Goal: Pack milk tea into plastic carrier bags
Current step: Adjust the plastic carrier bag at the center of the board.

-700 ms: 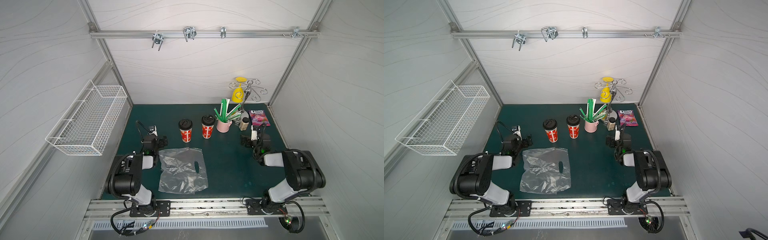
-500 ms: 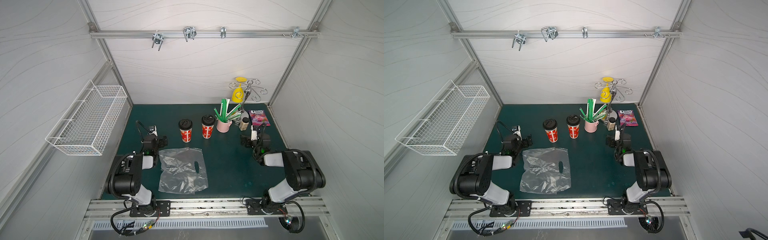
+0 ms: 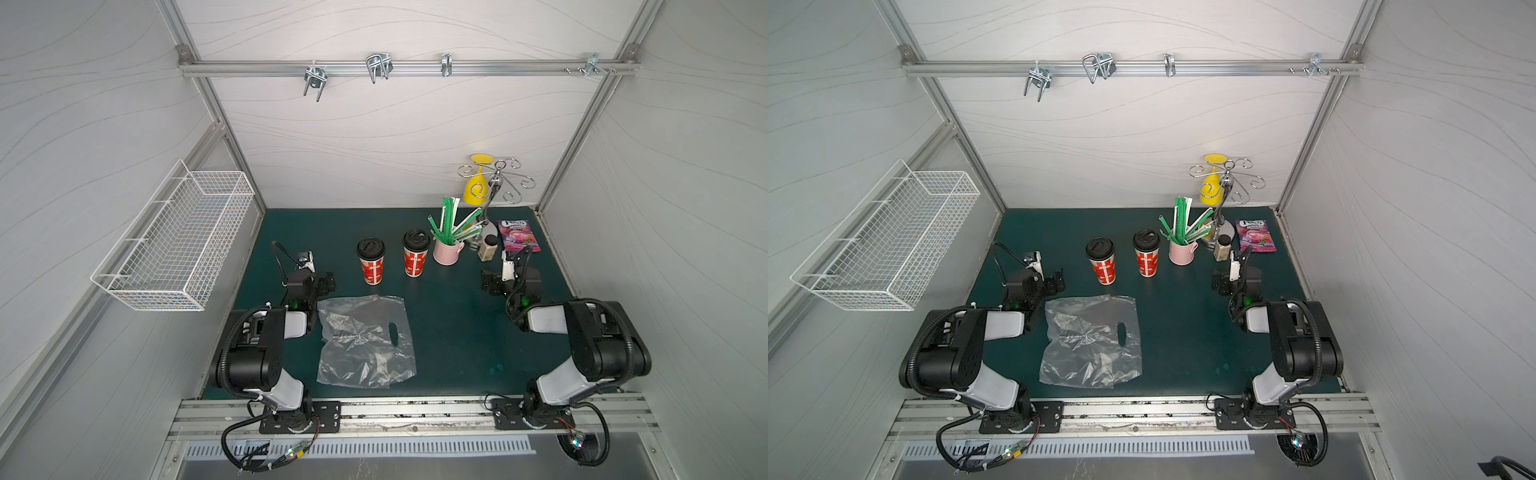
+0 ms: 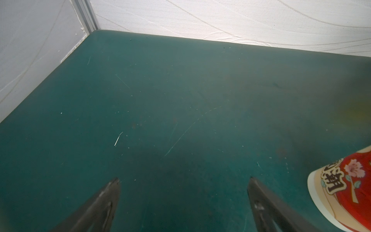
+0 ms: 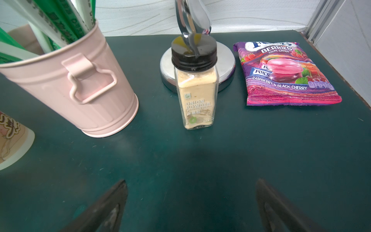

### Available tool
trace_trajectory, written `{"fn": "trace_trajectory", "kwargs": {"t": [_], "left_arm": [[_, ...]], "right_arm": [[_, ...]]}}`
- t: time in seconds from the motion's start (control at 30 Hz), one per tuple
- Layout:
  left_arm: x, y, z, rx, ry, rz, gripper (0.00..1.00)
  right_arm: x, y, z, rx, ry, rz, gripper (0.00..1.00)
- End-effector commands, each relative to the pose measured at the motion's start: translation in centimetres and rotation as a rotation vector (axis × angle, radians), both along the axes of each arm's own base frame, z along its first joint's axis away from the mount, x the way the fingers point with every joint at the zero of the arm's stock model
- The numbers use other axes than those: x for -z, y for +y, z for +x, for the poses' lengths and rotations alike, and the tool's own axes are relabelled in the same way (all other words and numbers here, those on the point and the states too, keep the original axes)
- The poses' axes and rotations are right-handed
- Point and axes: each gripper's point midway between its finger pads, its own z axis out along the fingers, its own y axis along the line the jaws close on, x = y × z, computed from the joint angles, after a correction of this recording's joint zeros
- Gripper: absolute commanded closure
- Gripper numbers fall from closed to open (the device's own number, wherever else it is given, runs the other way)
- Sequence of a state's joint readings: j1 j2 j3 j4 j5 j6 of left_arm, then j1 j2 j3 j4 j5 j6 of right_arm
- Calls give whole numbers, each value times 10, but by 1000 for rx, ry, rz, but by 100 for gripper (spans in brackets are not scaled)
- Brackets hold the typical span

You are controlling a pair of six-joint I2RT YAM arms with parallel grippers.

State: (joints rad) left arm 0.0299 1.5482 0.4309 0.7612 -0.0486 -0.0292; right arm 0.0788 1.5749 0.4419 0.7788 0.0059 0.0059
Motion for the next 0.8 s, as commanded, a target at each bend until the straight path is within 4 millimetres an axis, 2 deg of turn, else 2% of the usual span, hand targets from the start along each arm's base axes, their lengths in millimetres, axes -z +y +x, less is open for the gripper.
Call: {"fn": "trace_trajectory", "kwargs": {"t": [0.0, 0.07, 0.13, 0.2, 0.3, 0.37, 0.43, 0.57, 0.63, 0.67, 0.7, 0.73, 0.77], "left_arm": [[-11, 0, 6, 3, -50, 15, 1], [-14, 1, 6, -5, -59, 16, 1], [-21, 14, 2, -90, -78, 24, 1], [-33, 29, -8, -195, -104, 31, 1], [-50, 48, -27, -345, -87, -4, 1], [-54, 51, -47, -410, 20, -49, 1], [-68, 57, -67, -498, 59, -94, 1], [-105, 72, -121, -776, 94, -284, 1], [-115, 70, -147, -840, 134, -363, 1], [-121, 61, -148, -799, 138, -408, 1], [-126, 50, -144, -718, 141, -443, 1], [-132, 29, -134, -576, 148, -496, 1], [-138, 6, -127, -439, 157, -549, 1]], "right_arm": [[-5, 3, 3, -18, -24, -11, 1], [-5, 3, 3, -17, -23, -12, 1], [-6, 2, 4, -15, -26, -10, 1], [-6, 2, 3, -11, -30, -10, 1], [-20, -10, -2, 73, -71, -21, 1], [-35, -7, -10, 75, -89, -46, 1], [-45, -2, -17, 69, -47, -46, 1], [-74, 31, -37, -66, -19, 50, 1], [-90, 37, -48, -80, -23, 145, 1], [-101, 43, -55, -103, -44, 207, 1], [-109, 47, -61, -120, -64, 266, 1], [-116, 45, -66, -90, -70, 361, 1], [-114, 36, -70, 4, -35, 474, 1]]}}
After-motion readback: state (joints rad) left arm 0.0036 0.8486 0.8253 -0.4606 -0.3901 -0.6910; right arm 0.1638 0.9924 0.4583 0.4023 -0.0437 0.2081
